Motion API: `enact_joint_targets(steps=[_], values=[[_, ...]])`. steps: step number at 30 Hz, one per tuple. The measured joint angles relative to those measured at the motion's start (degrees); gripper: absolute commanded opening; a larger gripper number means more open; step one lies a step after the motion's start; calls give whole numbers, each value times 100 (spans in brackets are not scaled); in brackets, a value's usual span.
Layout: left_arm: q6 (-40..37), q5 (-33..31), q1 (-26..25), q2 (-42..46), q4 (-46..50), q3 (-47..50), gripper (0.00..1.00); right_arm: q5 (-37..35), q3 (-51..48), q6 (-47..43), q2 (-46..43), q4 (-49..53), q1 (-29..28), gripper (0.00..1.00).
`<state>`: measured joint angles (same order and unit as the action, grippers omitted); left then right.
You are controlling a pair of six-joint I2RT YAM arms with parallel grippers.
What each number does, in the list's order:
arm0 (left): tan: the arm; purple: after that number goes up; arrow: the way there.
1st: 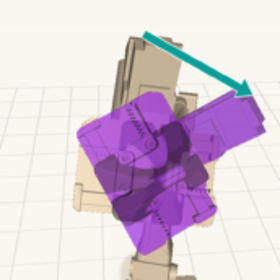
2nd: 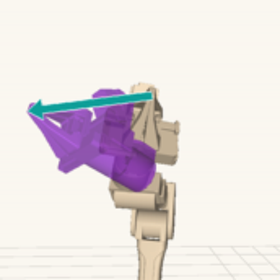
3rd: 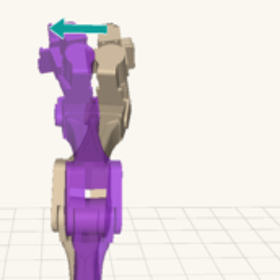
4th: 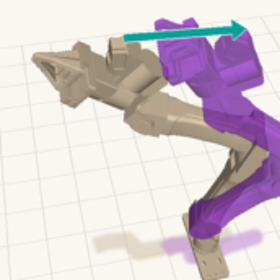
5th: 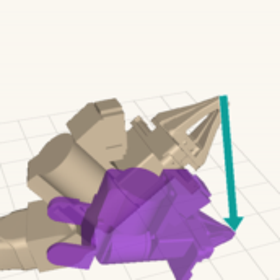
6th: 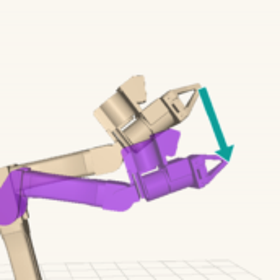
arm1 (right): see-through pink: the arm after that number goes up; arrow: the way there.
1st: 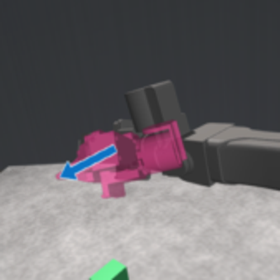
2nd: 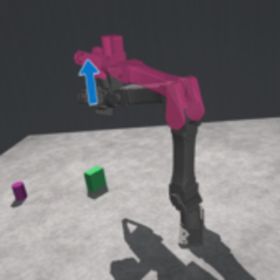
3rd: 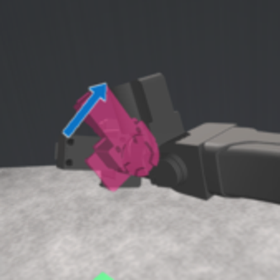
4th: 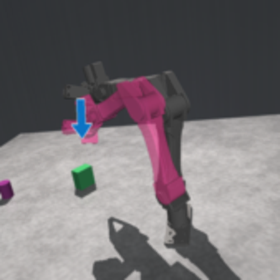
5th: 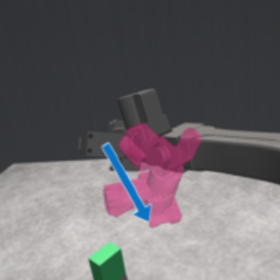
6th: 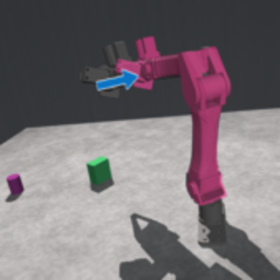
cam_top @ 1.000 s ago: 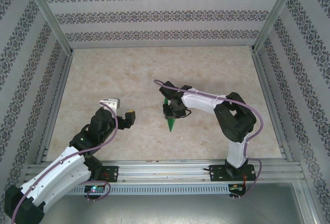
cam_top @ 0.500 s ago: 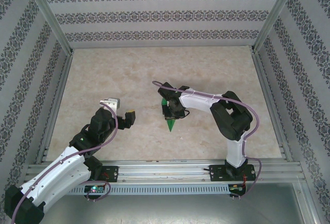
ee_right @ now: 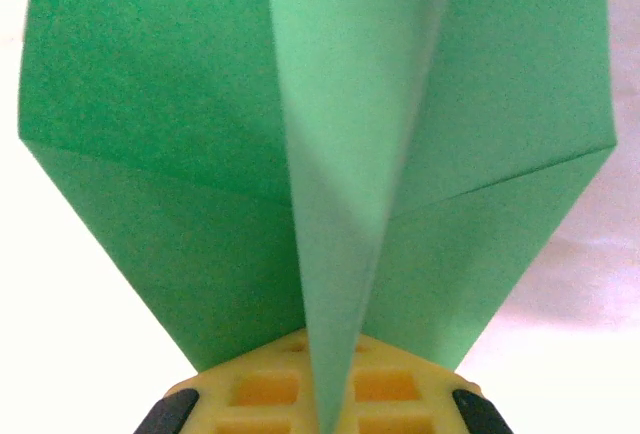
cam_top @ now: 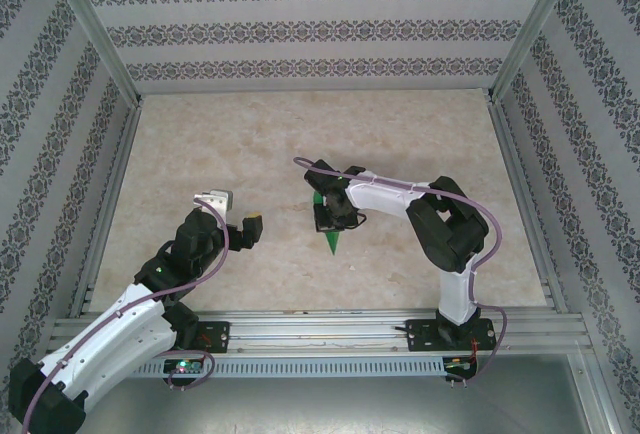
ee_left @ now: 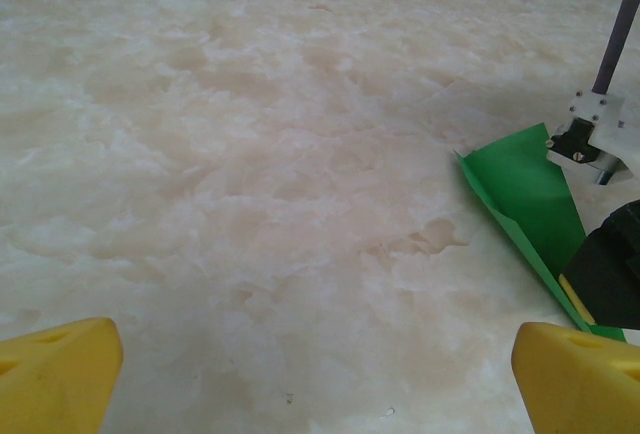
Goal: Fold a paper plane with a square sheet of paper (fold left side to right side)
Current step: Pick up the paper plane at the center of the table.
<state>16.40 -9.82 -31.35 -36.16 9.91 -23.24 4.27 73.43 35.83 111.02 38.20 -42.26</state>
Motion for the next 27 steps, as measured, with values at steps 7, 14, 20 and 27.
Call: enact_joint_targets(steps=[7,14,20,27], values=[[0,-79,0,0,0,-2,100,-328,2,-4,-345,321,0,0],[2,-4,0,70,31,-42,100,-535,55,52,-686,463,4,0],[-44,389,0,555,282,-68,100,-704,568,-11,-667,748,186,0],[-133,691,2,1178,695,-262,100,-994,1843,-317,-133,1097,562,0]])
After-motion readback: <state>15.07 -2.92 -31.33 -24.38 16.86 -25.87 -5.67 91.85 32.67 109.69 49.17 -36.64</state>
